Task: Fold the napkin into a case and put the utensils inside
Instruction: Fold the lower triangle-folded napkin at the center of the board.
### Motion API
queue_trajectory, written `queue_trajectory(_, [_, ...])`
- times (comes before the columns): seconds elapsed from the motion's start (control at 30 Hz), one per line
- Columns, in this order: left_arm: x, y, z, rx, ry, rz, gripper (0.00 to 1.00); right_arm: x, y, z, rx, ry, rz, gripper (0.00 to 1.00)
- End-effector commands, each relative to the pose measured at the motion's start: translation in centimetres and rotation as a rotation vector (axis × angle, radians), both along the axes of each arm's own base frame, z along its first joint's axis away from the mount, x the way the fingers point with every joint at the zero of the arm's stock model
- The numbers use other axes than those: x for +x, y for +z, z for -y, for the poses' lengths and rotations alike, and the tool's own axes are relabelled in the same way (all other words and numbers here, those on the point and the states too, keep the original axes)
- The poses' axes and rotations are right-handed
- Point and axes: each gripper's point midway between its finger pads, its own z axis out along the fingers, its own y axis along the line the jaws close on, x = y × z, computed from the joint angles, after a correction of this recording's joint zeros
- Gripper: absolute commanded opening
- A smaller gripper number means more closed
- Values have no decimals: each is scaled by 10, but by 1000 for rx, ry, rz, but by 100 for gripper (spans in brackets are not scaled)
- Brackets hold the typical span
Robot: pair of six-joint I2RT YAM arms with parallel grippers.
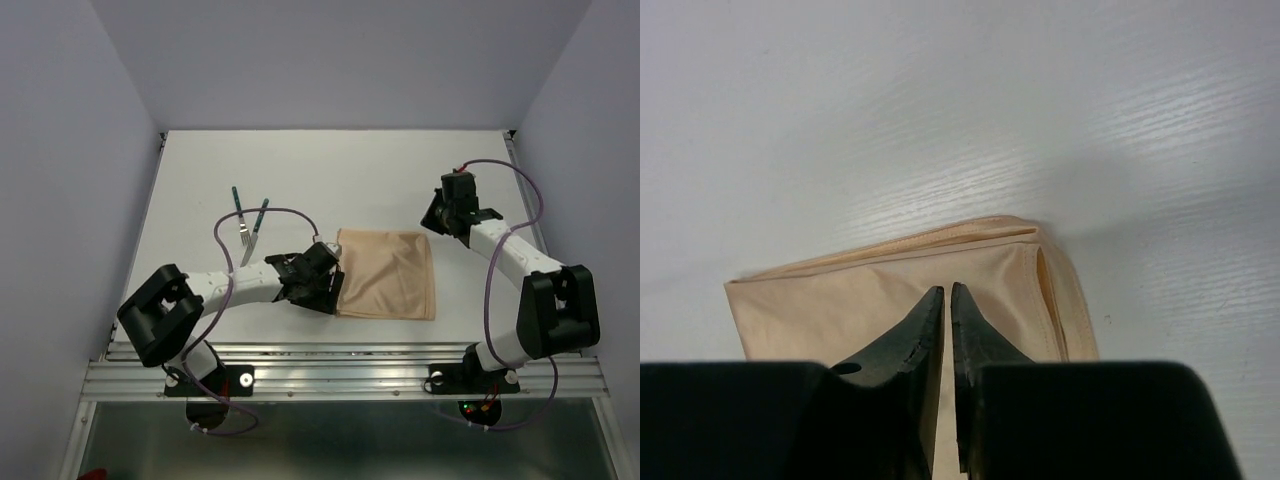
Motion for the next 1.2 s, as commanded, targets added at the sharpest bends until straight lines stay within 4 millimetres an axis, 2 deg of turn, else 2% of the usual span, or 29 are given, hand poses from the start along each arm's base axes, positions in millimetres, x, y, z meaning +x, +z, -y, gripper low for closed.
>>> queue_trajectory(0.0, [0, 26, -15, -1, 37, 47, 73, -8, 2, 13, -71, -9, -1, 10])
queue_trajectory(0.1, [13, 45, -16, -52, 73, 85, 71, -18, 4, 6, -124, 12, 0, 9])
queue_trajectory(0.2, [40, 66, -21, -130, 137, 121, 67, -29, 4, -10, -186, 38, -9, 10])
queue_trajectory(0.23, [50, 72, -23, -148, 158, 138, 65, -35, 2, -23, -192, 70, -11, 10])
queue_trajectory(0.27, [64, 77, -32, -158, 204, 151, 64, -38, 2, -27, -207, 69, -10, 10])
queue_trajectory(0.33, [80, 88, -36, -170, 233, 184, 62, -49, -5, -37, -221, 85, -26, 10])
queue_trajectory(0.37, [88, 89, -42, -155, 260, 192, 62, -54, -8, -40, -223, 91, -36, 11])
queue_trajectory(0.43, [97, 96, -41, -157, 269, 209, 62, -63, -11, -47, -218, 105, -41, 10])
queue_trajectory(0.5, [102, 95, -40, -153, 283, 206, 62, -79, -17, -70, -214, 164, -43, 7])
queue_trajectory(0.53, [105, 93, -39, -154, 286, 201, 62, -93, -19, -94, -225, 239, -33, 7])
queue_trajectory(0.57, [105, 91, -39, -153, 290, 191, 62, -93, -22, -90, -240, 215, -40, 7])
queue_trajectory(0.6, [108, 89, -41, -155, 298, 184, 62, -108, -27, -103, -271, 262, -59, 7])
queue_trajectory(0.63, [109, 87, -41, -155, 301, 180, 62, -112, -32, -105, -286, 260, -73, 7])
queue_trajectory(0.73, [113, 83, -46, -165, 318, 172, 62, -124, -46, -106, -299, 230, -106, 7])
queue_trajectory(0.83, [119, 86, -49, -165, 336, 180, 62, -125, -44, -102, -290, 205, -89, 9])
queue_trajectory(0.9, [124, 90, -55, -133, 352, 205, 62, -120, -33, -92, -326, 170, -50, 12])
queue_trajectory(0.93, [124, 92, -55, -126, 351, 208, 62, -114, -27, -82, -358, 138, -25, 16])
queue_trajectory(1.03, [128, 98, -54, -127, 338, 223, 62, -103, -18, -63, -356, 89, -22, 17])
queue_trajectory(1.07, [129, 98, -52, -128, 332, 222, 61, -95, -18, -46, -344, 47, -40, 18])
queue_trajectory(1.13, [132, 105, -40, -162, 298, 222, 61, -84, -12, -31, -317, 18, -32, 20])
queue_trajectory(1.17, [133, 103, -35, -161, 287, 213, 60, -78, -15, -15, -275, -15, -54, 21])
